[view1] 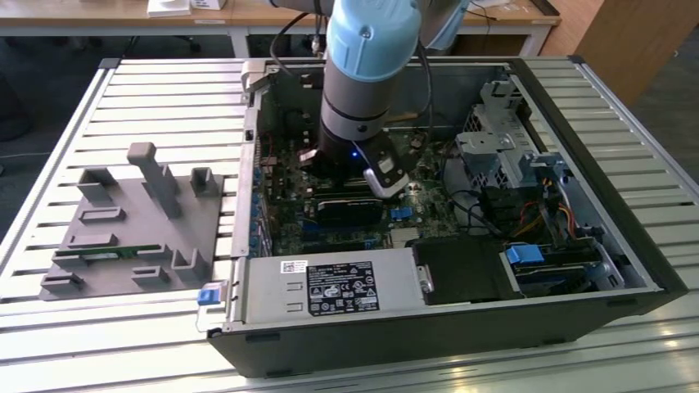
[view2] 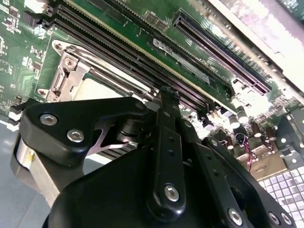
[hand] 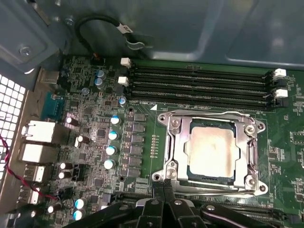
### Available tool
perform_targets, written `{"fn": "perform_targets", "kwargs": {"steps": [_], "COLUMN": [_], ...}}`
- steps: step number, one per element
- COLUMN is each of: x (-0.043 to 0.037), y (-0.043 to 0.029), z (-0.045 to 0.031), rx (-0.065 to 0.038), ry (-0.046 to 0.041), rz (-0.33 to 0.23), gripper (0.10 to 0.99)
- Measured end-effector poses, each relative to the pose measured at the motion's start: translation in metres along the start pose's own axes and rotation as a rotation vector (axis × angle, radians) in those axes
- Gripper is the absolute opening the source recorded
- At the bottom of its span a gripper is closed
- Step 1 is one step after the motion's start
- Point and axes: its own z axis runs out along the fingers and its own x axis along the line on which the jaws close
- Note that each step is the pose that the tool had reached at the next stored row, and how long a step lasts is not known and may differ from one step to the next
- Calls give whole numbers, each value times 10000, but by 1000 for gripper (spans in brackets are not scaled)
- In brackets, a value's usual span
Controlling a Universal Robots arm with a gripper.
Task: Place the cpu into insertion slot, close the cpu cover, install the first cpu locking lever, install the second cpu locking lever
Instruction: 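Install the second cpu locking lever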
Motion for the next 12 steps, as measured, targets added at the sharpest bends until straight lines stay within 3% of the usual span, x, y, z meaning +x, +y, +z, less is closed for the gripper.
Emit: {"fn": "perform_targets", "kwargs": {"steps": [12], "x": [31], "y": [-9], "z": [46], "rx": [-299], "ry": [-19], "rz": [-17], "gripper": [106]}}
